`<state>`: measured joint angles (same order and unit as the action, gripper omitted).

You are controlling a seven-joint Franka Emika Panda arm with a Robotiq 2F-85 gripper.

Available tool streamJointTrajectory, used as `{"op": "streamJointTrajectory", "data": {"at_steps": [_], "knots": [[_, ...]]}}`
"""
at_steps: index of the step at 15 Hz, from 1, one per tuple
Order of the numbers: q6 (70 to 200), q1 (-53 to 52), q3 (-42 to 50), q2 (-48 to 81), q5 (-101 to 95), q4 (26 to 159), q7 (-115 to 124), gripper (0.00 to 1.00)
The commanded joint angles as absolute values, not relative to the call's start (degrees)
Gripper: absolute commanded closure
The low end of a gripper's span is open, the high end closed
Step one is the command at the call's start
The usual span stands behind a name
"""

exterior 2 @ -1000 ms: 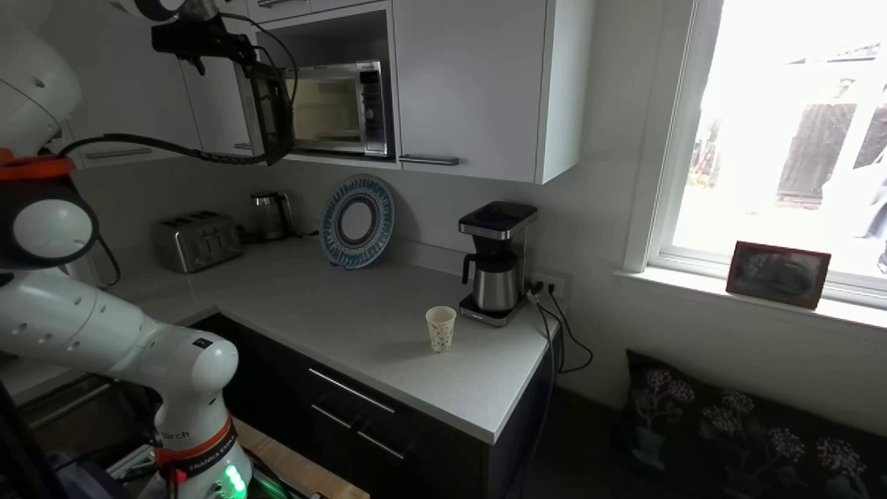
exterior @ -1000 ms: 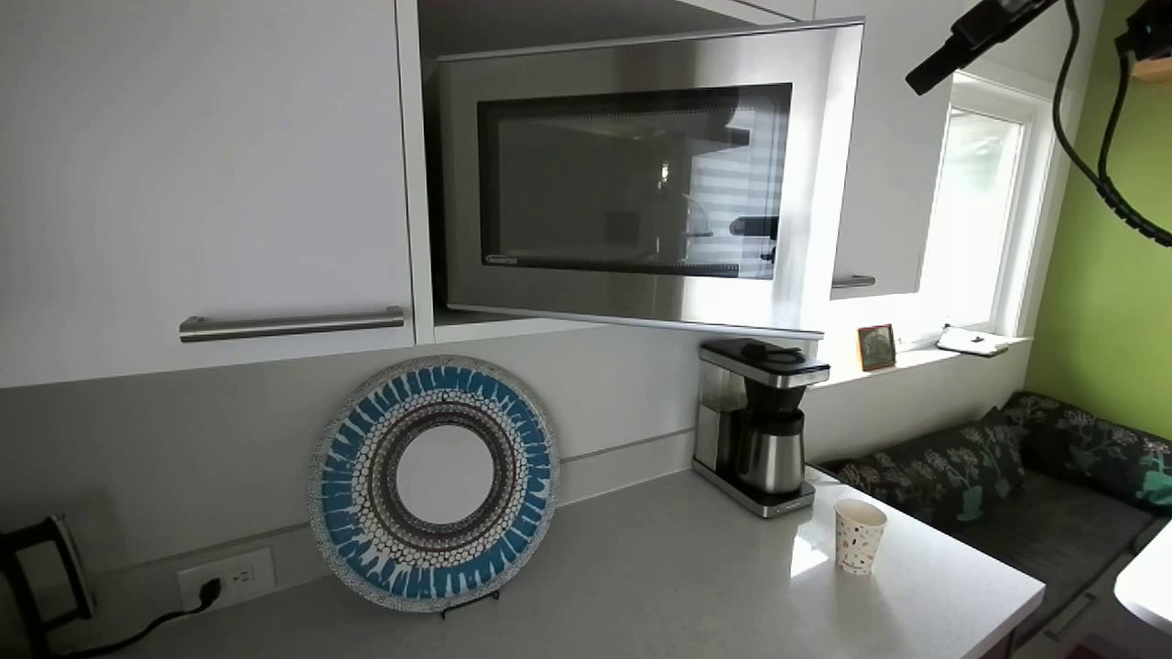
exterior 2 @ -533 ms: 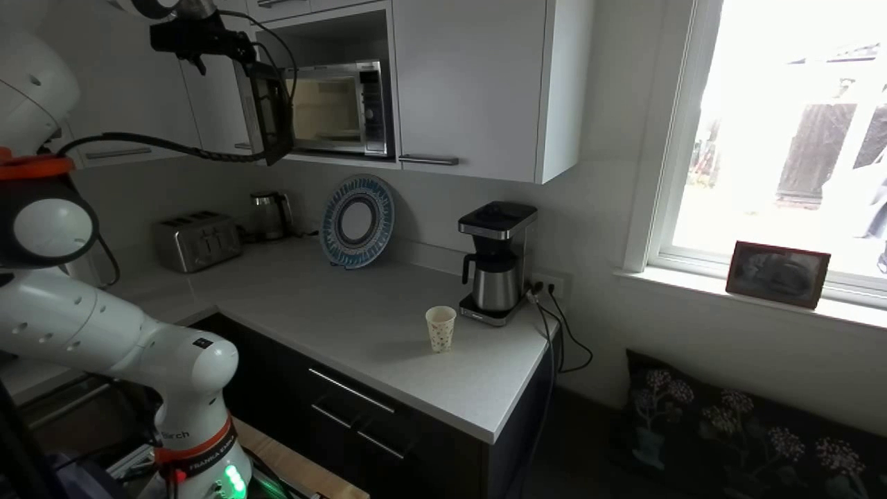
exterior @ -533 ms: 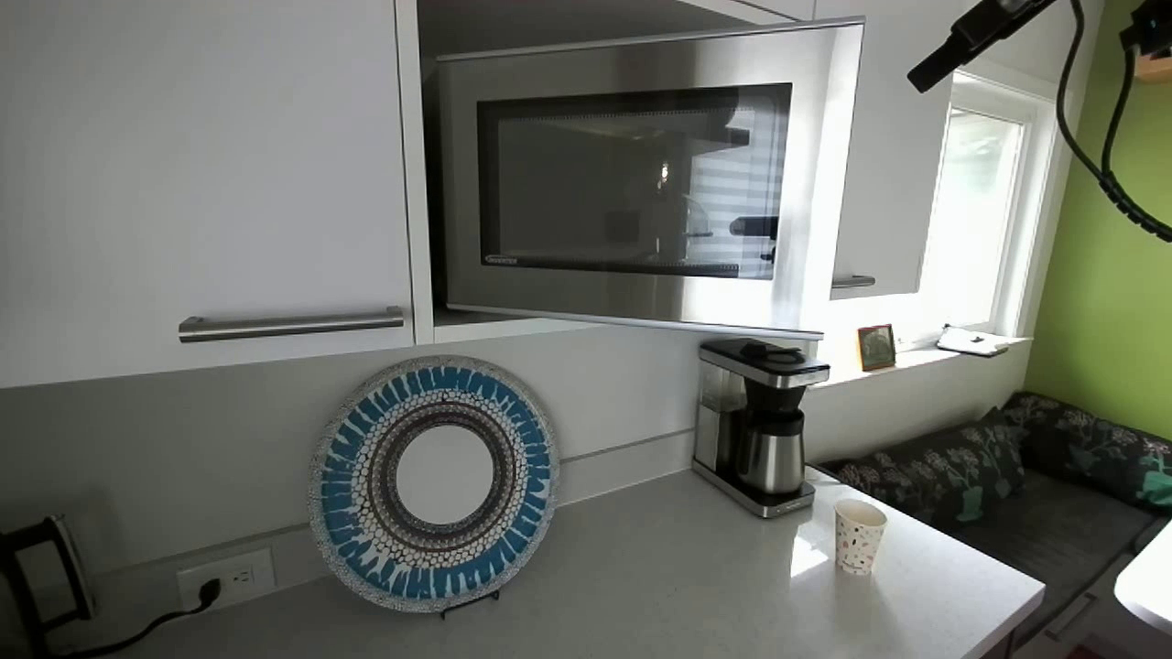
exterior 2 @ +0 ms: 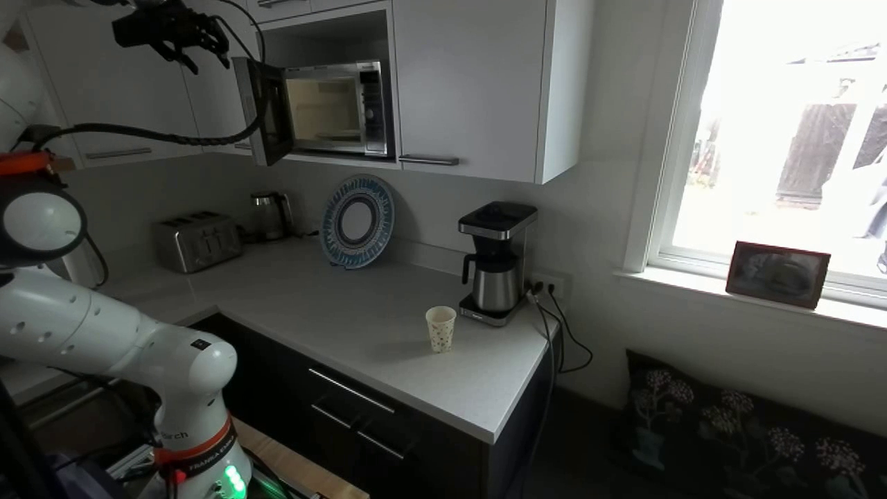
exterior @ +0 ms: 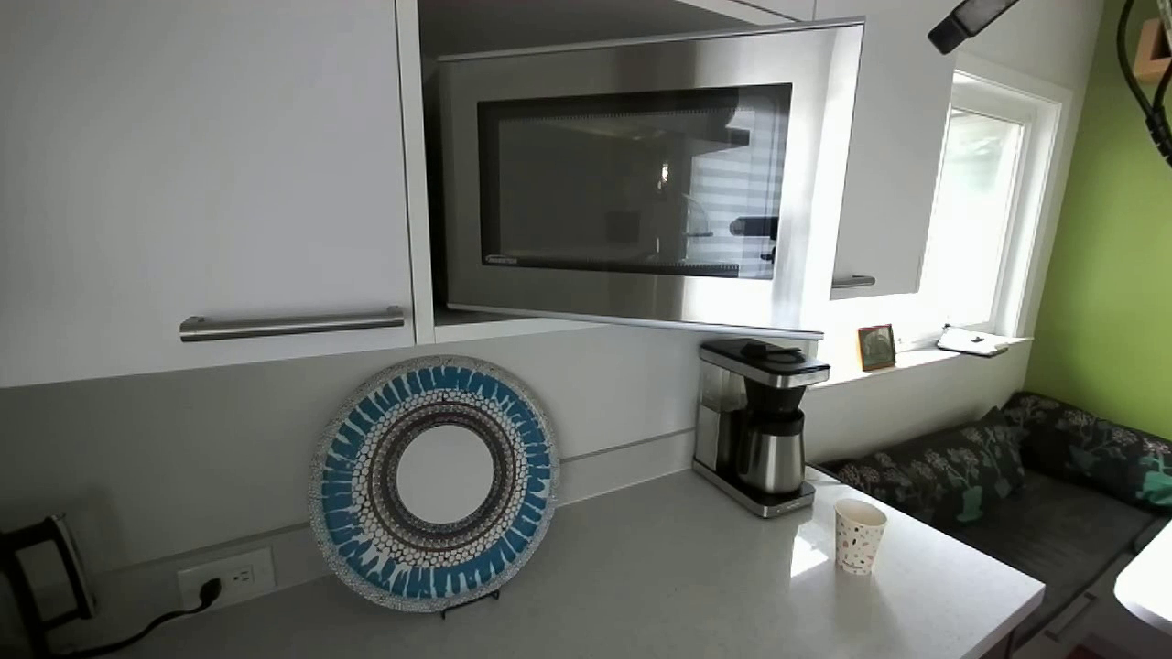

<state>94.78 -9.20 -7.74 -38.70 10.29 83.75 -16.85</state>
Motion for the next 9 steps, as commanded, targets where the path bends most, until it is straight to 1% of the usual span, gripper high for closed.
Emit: {"op": "streamJointTrajectory", "data": {"at_steps": [1,6,7,9], "knots": [[98.83,-8.74,-9.69,-38.59,6.80,85.39,-14.55,0.58],[104.93,-9.63,-11.30,-37.40,5.40,88.06,-12.62,0.94],[105.77,-9.91,-11.45,-37.07,5.59,88.41,-12.54,0.99],[106.14,-9.78,-11.93,-36.33,4.34,88.30,-13.50,1.00]]}}
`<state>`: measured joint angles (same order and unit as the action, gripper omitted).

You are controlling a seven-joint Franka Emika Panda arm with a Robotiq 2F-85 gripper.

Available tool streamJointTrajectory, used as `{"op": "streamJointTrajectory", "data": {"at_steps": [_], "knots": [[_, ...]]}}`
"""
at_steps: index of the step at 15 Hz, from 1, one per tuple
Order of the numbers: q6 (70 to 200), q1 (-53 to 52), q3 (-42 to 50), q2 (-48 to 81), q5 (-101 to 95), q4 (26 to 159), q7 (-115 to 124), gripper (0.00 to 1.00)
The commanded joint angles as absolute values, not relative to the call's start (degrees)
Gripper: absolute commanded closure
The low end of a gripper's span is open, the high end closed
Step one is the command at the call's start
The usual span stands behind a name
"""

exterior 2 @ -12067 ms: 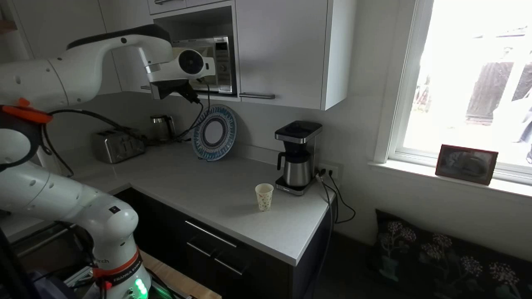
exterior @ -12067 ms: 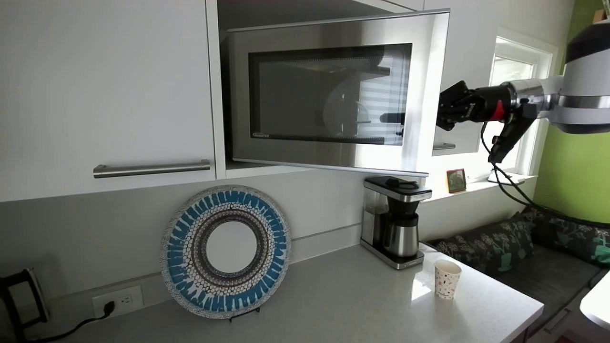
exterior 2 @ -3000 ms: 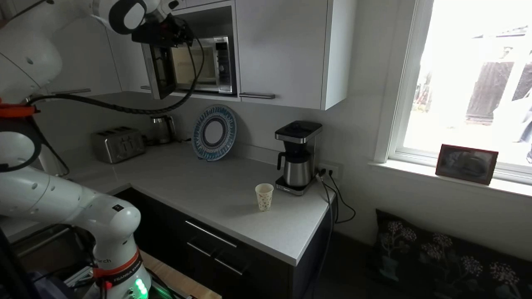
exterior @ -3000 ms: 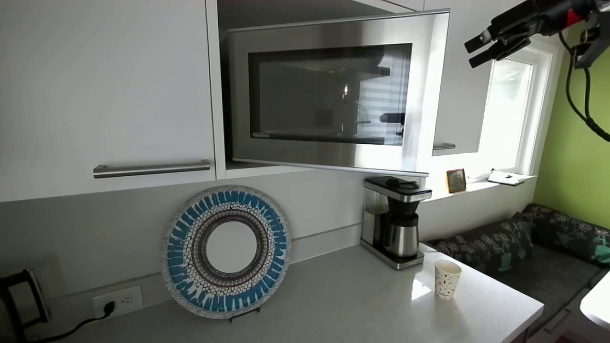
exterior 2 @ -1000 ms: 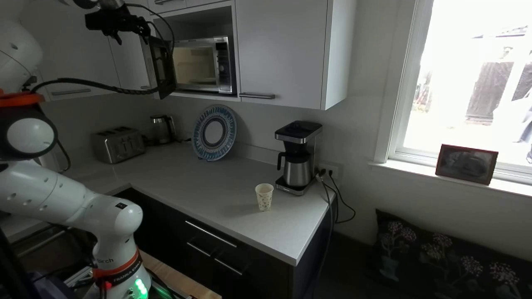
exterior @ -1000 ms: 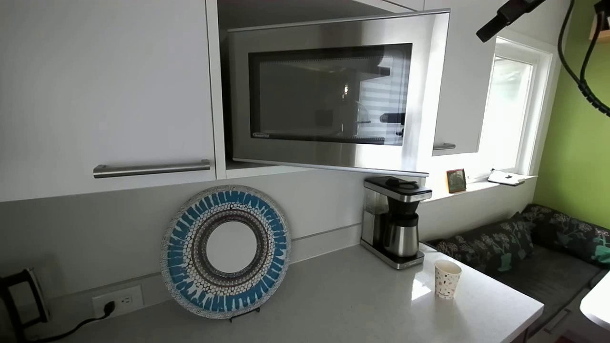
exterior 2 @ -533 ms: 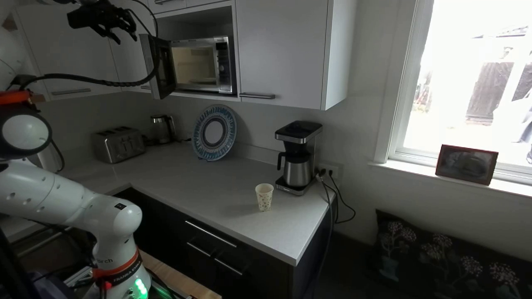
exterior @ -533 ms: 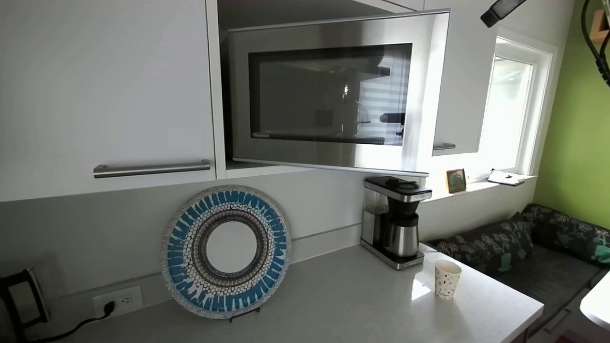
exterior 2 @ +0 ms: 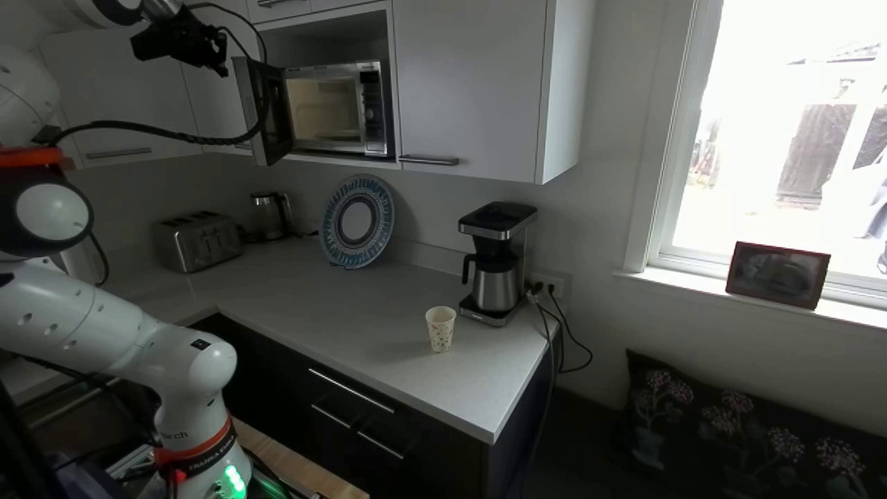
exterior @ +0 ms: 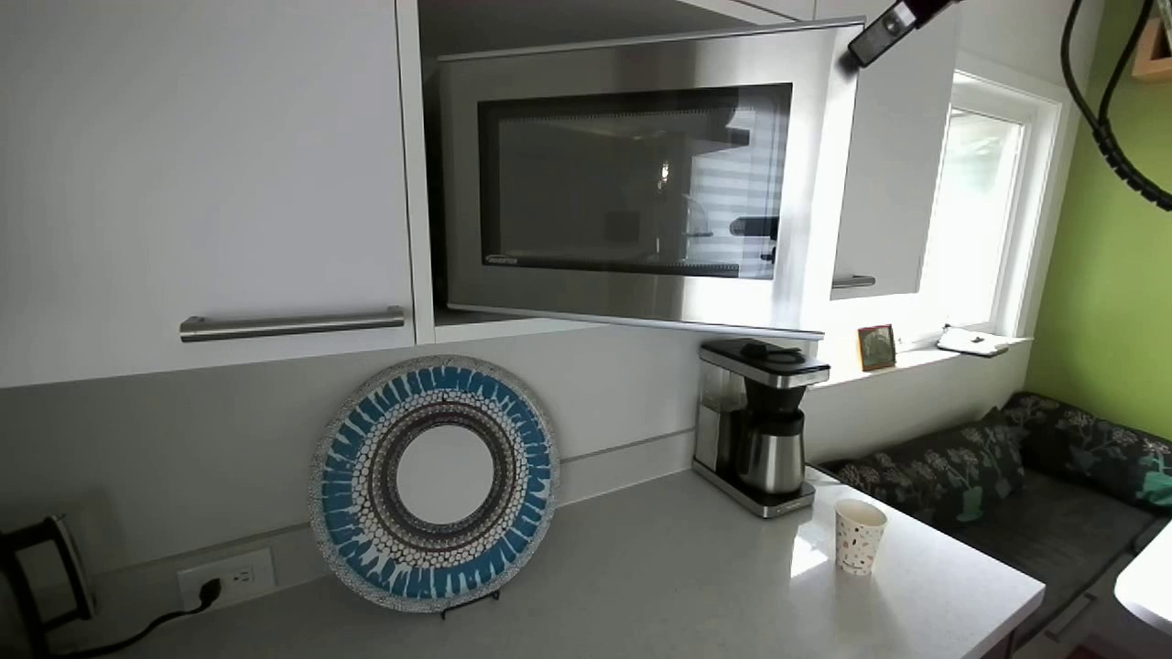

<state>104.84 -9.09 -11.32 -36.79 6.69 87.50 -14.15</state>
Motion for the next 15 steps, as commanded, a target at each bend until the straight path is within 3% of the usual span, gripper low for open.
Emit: {"op": "streamJointTrajectory", "data": {"at_steps": [1,15], "knots": [[106.01,-9.64,-11.99,-35.83,3.53,87.91,-14.07,1.00],[126.55,-0.43,-14.92,-29.26,-12.09,92.09,2.37,1.00]]}}
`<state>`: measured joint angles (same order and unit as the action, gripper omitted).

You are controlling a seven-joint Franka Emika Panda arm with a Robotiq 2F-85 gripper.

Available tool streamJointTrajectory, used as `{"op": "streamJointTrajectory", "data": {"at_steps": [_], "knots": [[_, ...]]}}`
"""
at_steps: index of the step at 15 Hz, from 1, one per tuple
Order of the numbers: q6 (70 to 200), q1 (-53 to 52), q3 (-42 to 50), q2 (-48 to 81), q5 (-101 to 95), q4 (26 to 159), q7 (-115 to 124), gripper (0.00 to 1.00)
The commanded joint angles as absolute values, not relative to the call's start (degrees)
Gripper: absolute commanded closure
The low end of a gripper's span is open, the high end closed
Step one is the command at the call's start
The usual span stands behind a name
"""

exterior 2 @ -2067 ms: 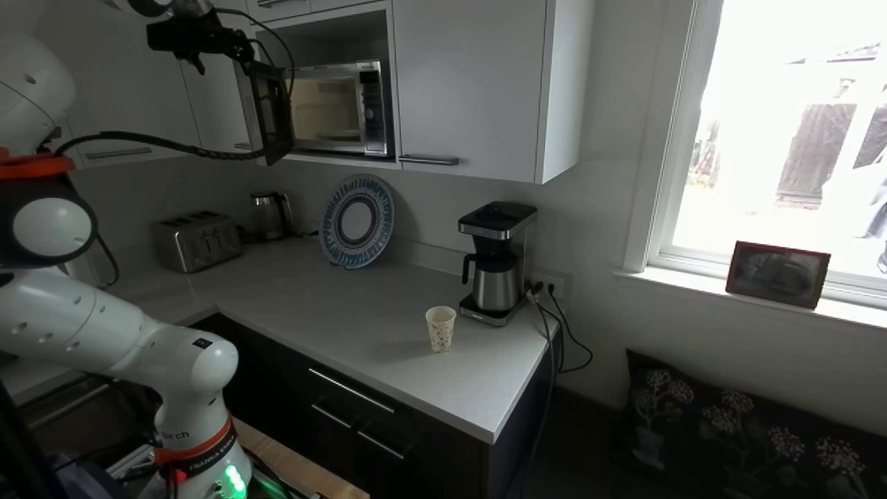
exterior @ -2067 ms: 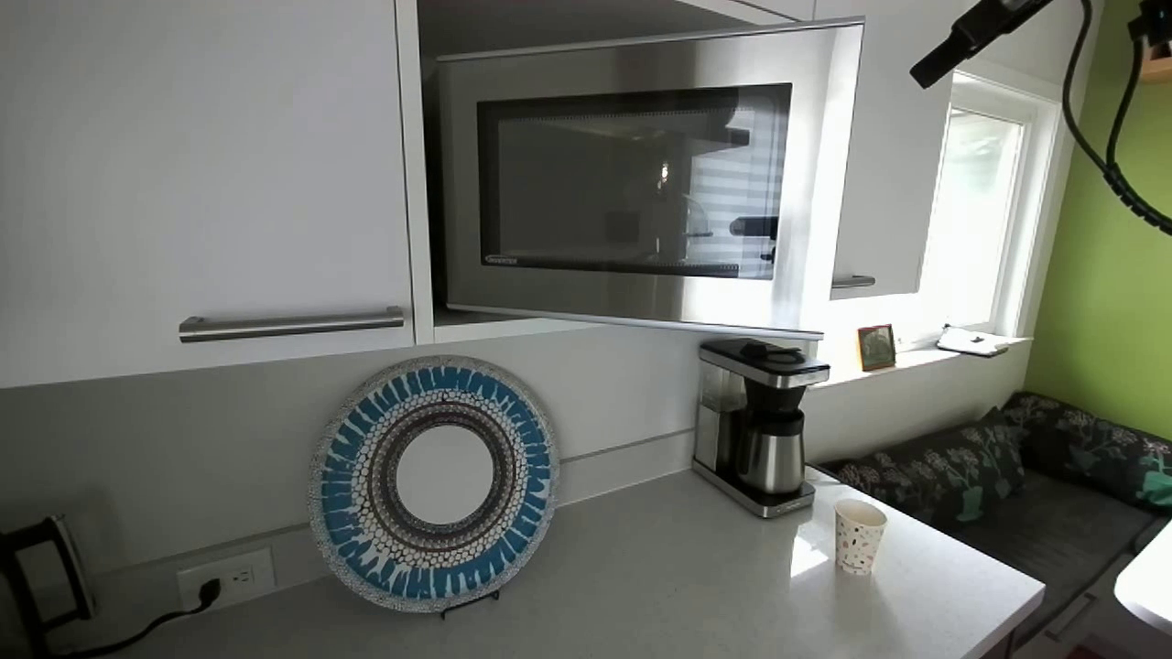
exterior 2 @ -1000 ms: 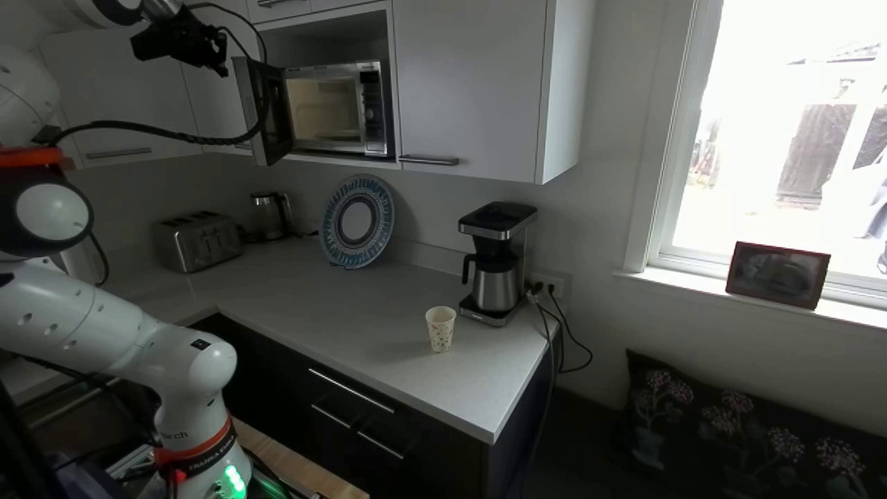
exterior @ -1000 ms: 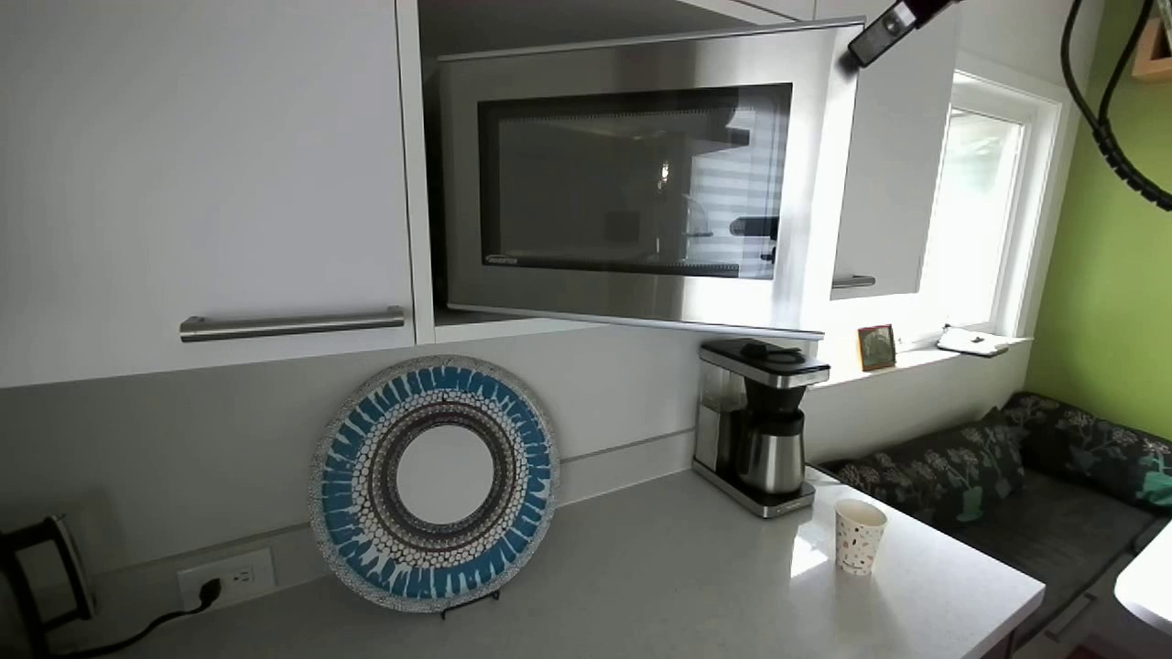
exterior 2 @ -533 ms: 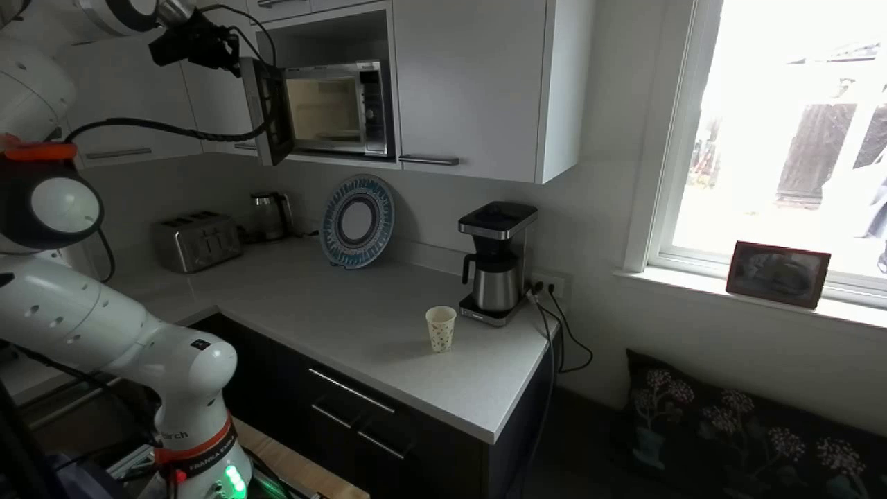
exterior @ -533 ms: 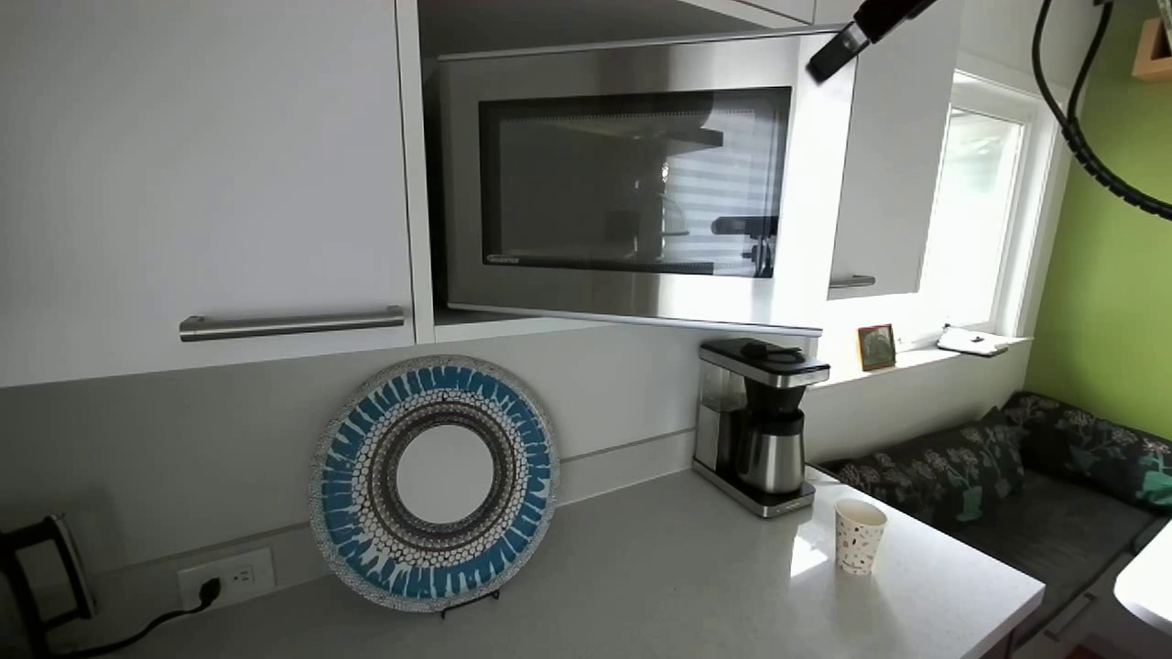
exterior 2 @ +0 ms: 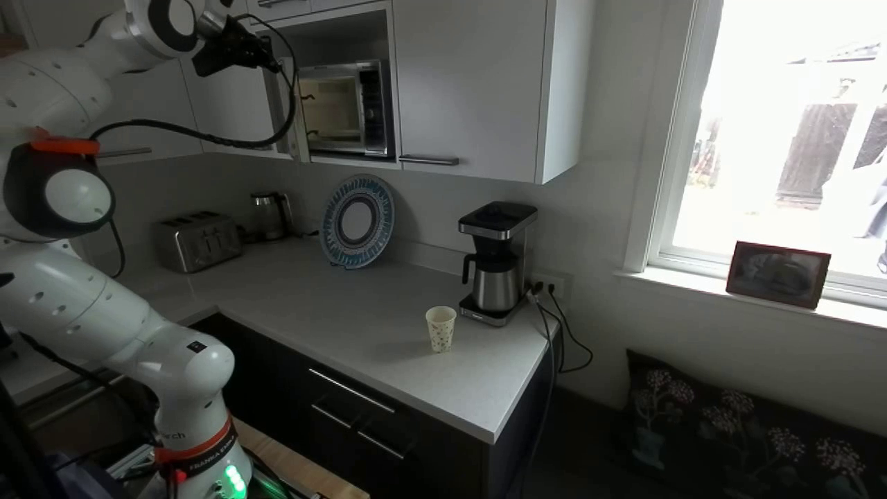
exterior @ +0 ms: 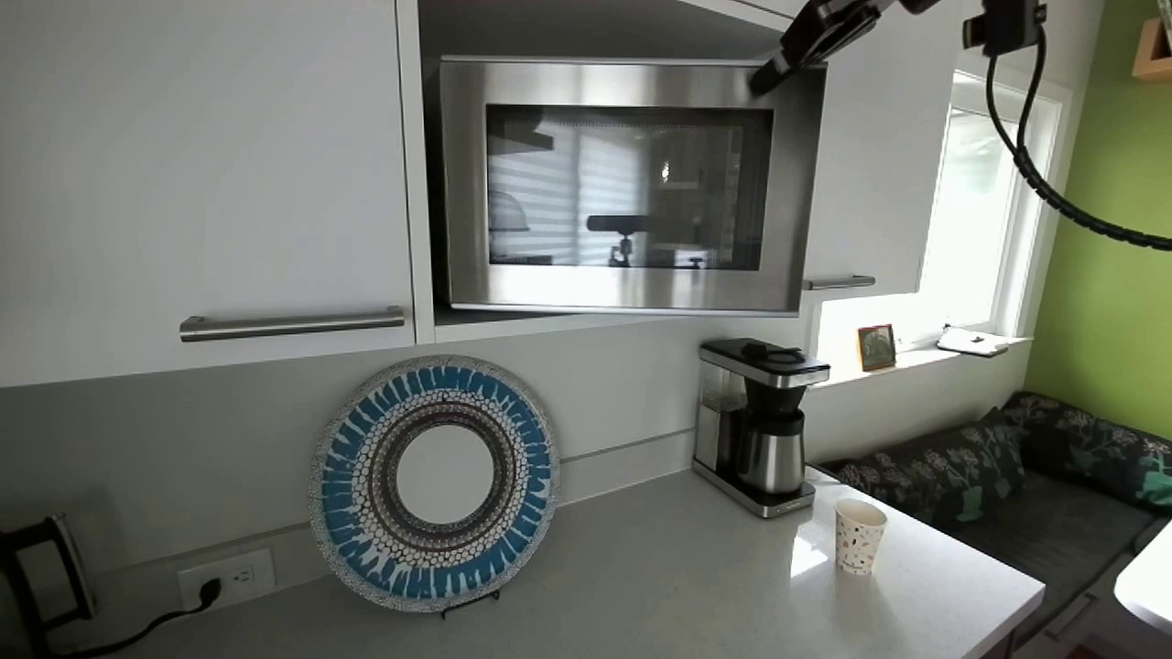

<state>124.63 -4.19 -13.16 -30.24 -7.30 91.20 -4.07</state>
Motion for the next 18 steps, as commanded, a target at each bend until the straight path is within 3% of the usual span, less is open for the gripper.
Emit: {"op": "streamJointTrajectory", "data": {"at_steps": [1,12,18], "knots": [[126.57,0.76,-15.41,-28.59,-13.77,91.85,4.69,1.00],[125.59,0.62,-15.15,-26.62,-16.11,90.73,7.94,1.00],[127.89,6.93,-18.00,-23.75,-22.87,89.86,21.35,1.00]]}}
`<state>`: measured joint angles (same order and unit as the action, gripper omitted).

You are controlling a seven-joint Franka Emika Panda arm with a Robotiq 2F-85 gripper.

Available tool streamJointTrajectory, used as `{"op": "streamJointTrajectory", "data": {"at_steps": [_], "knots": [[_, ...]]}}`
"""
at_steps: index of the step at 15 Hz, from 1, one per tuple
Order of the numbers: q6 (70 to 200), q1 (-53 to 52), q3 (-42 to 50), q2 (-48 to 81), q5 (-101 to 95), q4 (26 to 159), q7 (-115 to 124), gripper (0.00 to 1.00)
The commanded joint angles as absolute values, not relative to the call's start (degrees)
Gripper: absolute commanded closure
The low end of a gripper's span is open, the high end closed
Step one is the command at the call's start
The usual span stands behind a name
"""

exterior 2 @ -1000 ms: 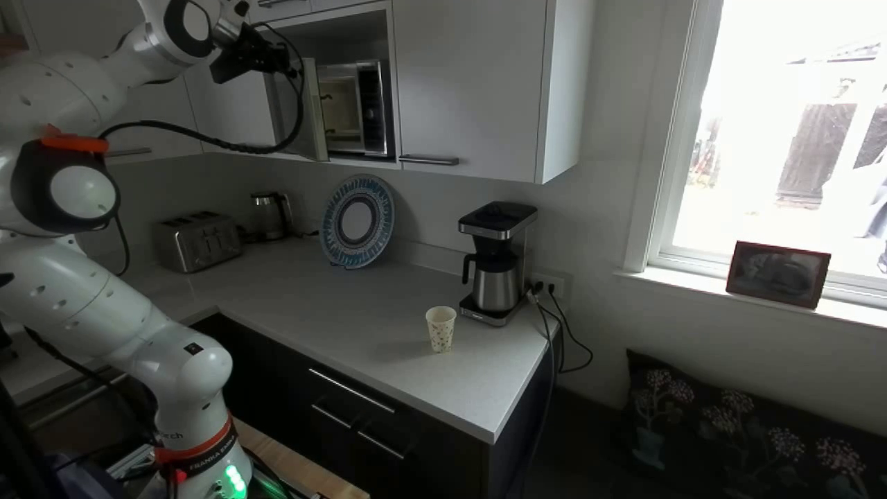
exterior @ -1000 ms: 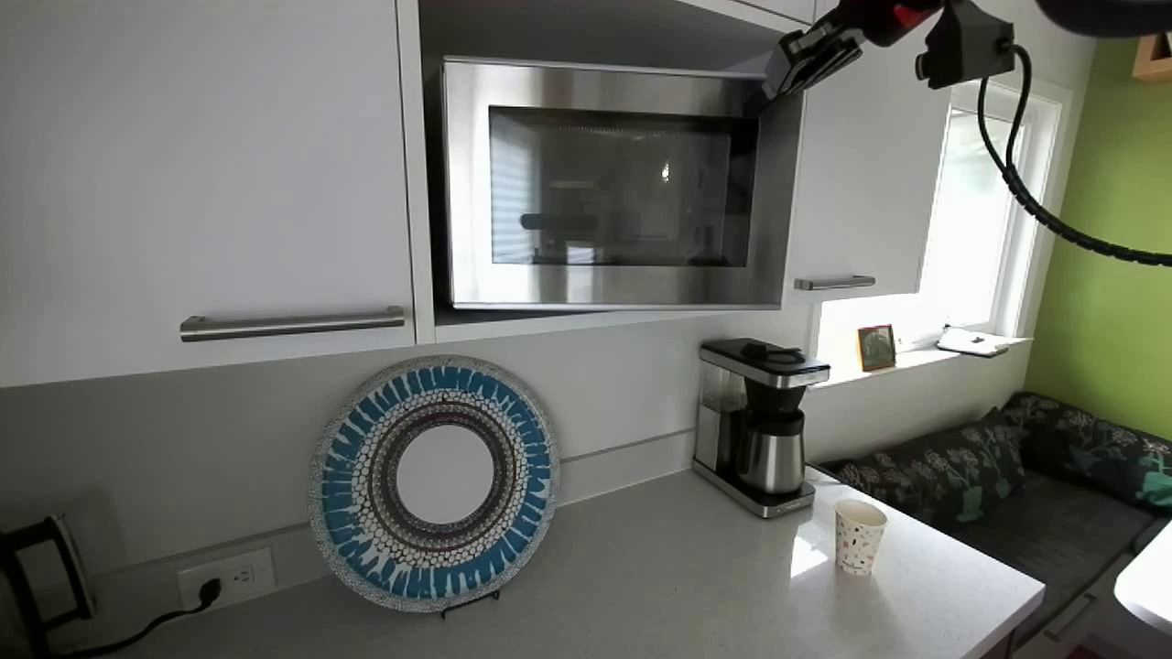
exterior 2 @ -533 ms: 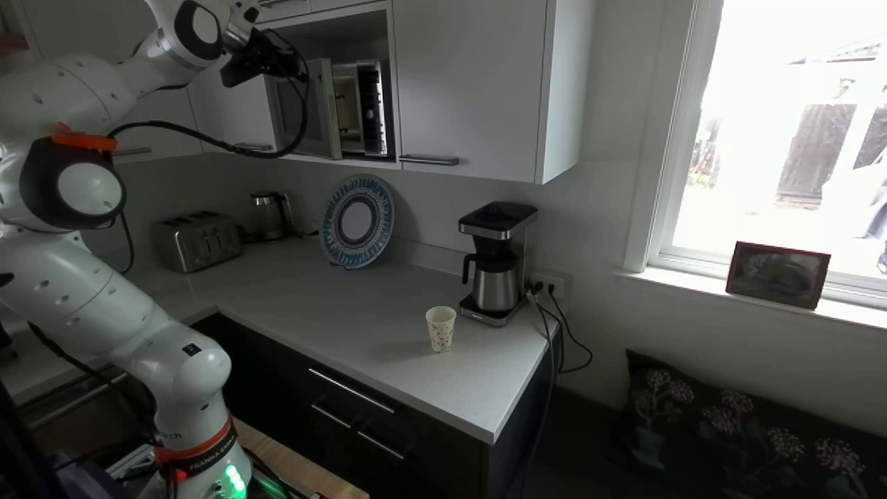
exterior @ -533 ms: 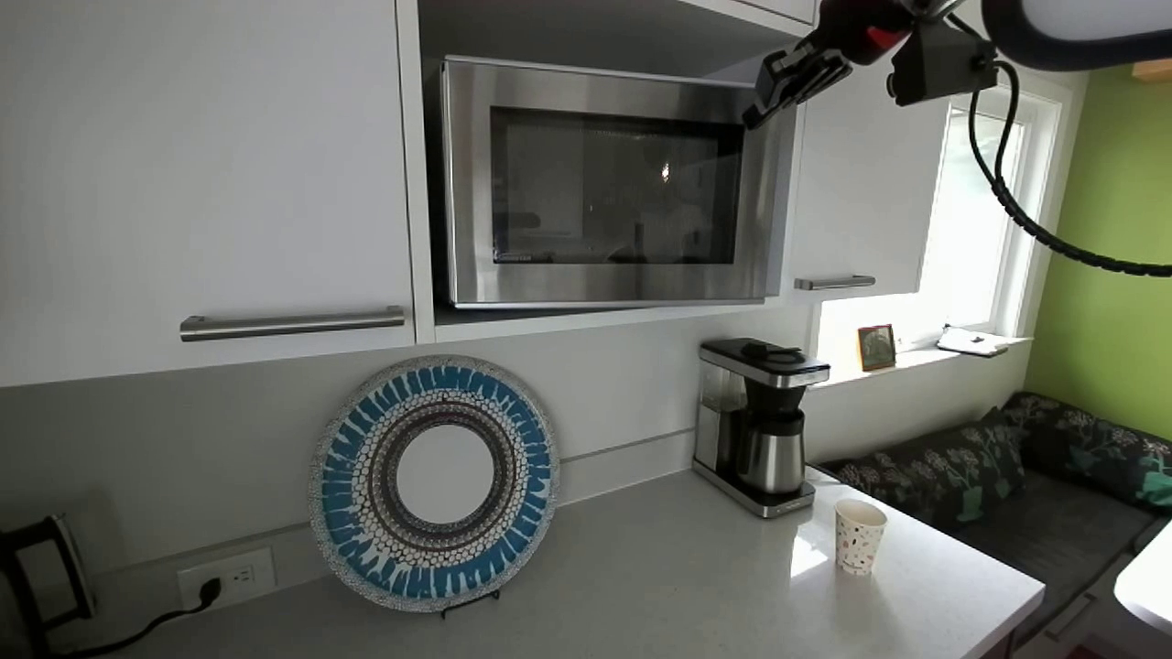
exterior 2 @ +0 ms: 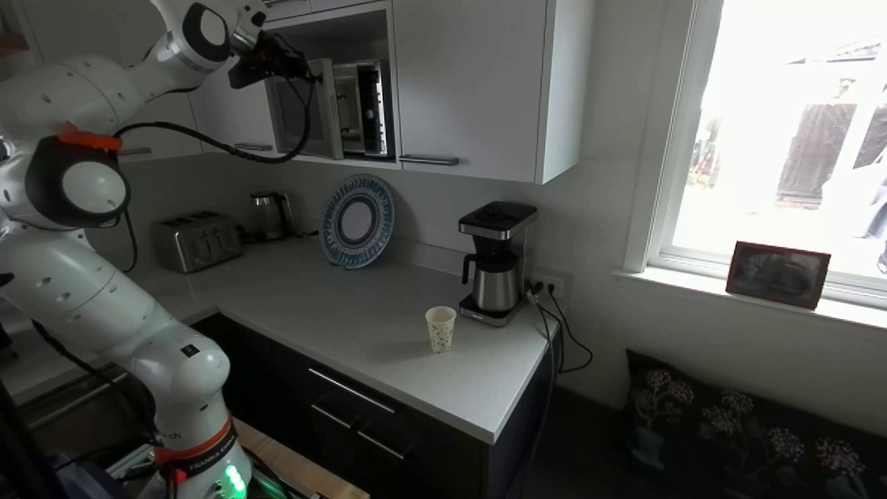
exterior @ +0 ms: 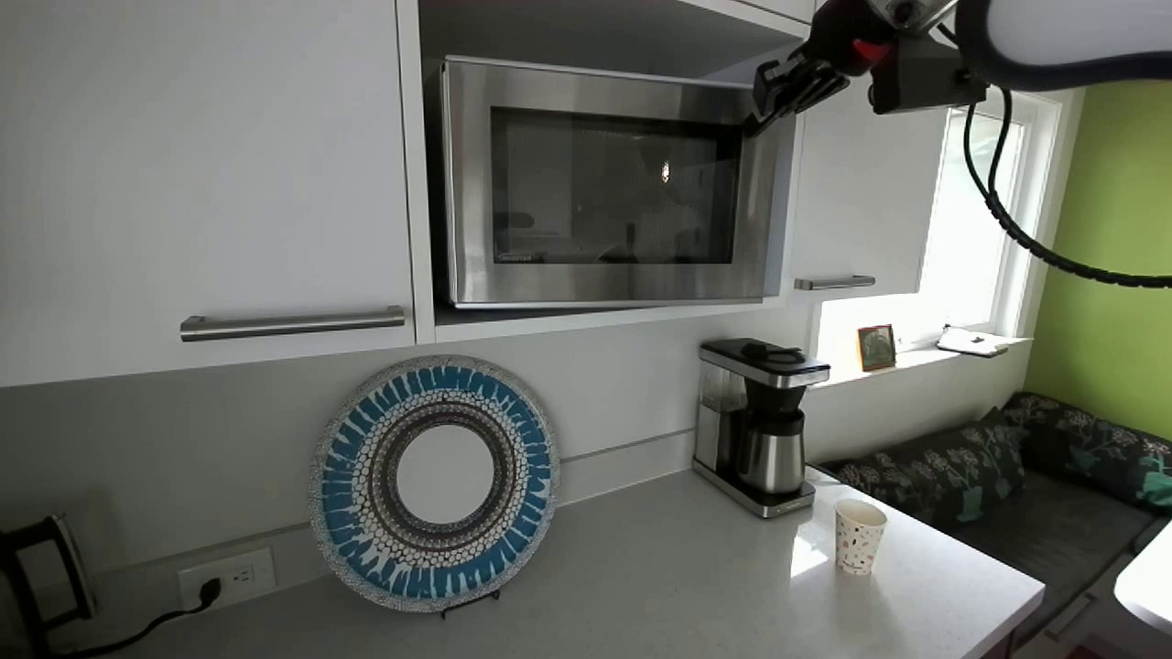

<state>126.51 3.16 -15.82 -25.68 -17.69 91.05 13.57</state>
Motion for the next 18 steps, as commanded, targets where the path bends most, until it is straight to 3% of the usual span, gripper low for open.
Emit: {"op": "streamJointTrajectory", "data": {"at_steps": [1,7,18], "knots": [[128.54,8.09,-18.58,-23.18,-25.06,89.83,24.26,1.00],[128.09,9.96,-21.31,-17.85,-33.77,86.50,35.32,1.00],[134.71,6.66,-18.41,-10.25,-38.43,82.11,38.43,1.00]]}}
